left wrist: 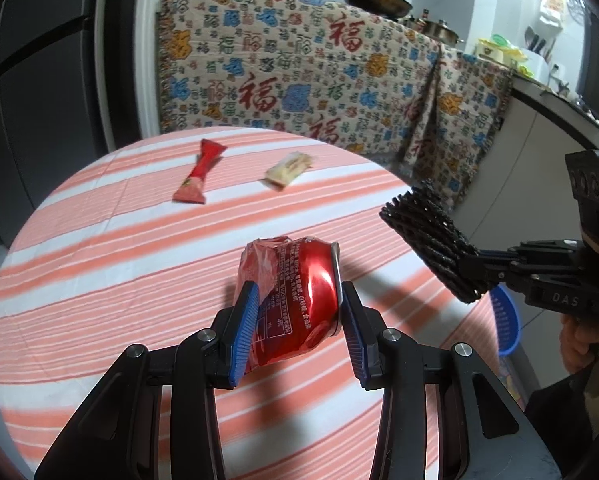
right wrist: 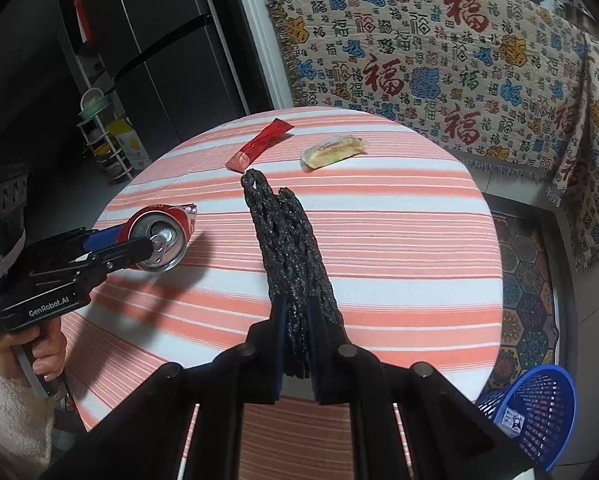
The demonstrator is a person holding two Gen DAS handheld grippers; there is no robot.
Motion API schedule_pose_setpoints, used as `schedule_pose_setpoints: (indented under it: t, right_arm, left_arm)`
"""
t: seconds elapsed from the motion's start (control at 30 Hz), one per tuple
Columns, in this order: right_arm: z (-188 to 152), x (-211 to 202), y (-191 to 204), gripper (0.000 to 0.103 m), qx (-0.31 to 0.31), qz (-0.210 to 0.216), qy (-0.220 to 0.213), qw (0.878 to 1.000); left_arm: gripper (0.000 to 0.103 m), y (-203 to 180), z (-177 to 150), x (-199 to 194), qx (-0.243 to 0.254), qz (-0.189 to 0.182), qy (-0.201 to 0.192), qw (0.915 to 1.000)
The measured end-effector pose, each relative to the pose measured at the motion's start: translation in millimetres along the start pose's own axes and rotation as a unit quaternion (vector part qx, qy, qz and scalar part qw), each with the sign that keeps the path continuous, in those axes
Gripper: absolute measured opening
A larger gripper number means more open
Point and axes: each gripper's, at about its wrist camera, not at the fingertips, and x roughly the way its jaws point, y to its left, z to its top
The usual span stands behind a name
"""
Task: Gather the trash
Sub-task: 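Carry the can and mesh net over the blue wastebasket and open both grippers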
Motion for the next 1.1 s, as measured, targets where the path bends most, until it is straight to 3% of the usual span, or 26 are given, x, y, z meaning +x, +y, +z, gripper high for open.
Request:
schedule_pose_setpoints:
  t: [0.33,0.6,0.87,1.1]
  right_arm:
    - [-12.2,-24.2,-31.2,0.010,0.032,-0.008,-0.013,0.999]
    - [-34.8,-75.2,-97.0,0.010,0.078,-0.052,-0.034,0.995]
    - [-90.1,-149.2,-206.3,0.010,0.176,-0.143,-0.046,0.973]
    - [-152.1,-163.8,-287.3,0.010,0.270,-0.173,-0.030,0.947]
  left_arm:
    - [0.041,-48.2,14.1,1.0,0.017,-0.033,-0.002,0.9993]
    - [0.041,-138.6,34.8,14.8,0.049,-0.101,-0.002,0.9937]
    - [0.041,-262.2,40.1,49.0,0.101,-0.188,0.022,0.9766]
    - [0.041,-346.6,18.0,105.9,0.117,-0.240,0.070,0.9610]
